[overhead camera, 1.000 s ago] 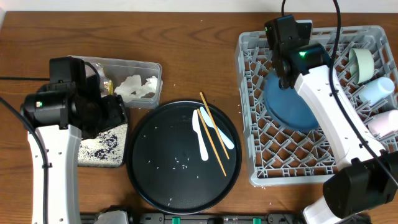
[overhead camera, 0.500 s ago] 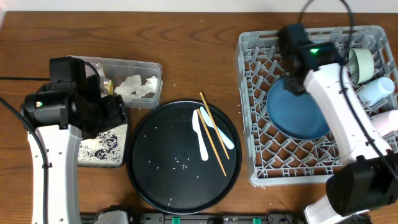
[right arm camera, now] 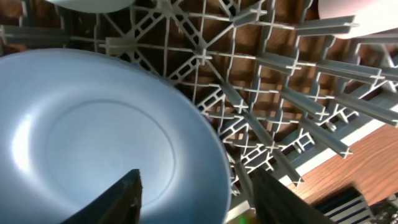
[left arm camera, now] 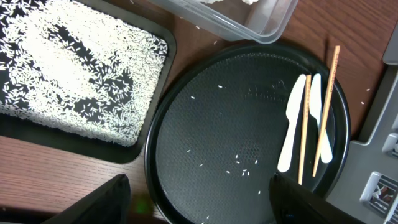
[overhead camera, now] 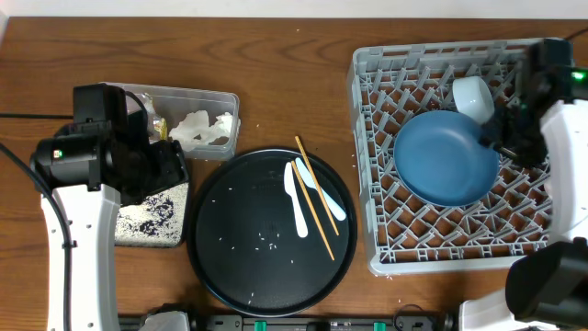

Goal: Sort waste into correct bins and load items into the dishwasher rack

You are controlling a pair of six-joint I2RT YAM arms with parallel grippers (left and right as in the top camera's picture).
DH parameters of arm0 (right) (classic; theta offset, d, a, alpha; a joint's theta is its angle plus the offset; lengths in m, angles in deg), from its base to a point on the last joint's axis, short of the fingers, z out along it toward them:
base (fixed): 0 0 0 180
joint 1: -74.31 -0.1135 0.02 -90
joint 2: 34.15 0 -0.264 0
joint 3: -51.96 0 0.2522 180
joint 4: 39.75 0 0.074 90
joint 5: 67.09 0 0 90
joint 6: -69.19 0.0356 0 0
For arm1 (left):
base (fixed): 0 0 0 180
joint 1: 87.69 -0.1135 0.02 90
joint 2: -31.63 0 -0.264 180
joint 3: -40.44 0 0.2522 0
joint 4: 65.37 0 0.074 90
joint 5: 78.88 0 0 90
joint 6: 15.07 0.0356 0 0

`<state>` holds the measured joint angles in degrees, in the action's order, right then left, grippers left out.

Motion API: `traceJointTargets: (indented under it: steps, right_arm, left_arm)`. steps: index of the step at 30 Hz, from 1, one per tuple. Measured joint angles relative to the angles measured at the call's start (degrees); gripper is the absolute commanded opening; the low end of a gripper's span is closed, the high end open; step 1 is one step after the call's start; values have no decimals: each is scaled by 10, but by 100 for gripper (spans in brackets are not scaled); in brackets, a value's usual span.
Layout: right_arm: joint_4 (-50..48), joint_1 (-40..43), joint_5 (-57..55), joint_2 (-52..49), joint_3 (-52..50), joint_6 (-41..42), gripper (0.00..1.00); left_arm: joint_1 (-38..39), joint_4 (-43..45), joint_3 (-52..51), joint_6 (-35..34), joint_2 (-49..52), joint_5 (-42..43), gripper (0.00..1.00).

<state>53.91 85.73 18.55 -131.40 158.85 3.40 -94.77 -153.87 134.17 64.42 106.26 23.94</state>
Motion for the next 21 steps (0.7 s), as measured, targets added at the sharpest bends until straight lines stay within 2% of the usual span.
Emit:
traceJointTargets:
  steps: [8, 17, 21]
  right_arm:
    - [-4, 23, 61, 0, -15, -57, 59]
    - [-87, 24, 74, 0, -128, -70, 56]
    - [-127, 34, 75, 0, -162, -72, 49]
  left_arm:
    - [0, 0, 0, 0, 0, 0, 73]
    - [0, 0, 0, 0, 0, 0, 73]
    - [0, 0, 0, 0, 0, -1, 73]
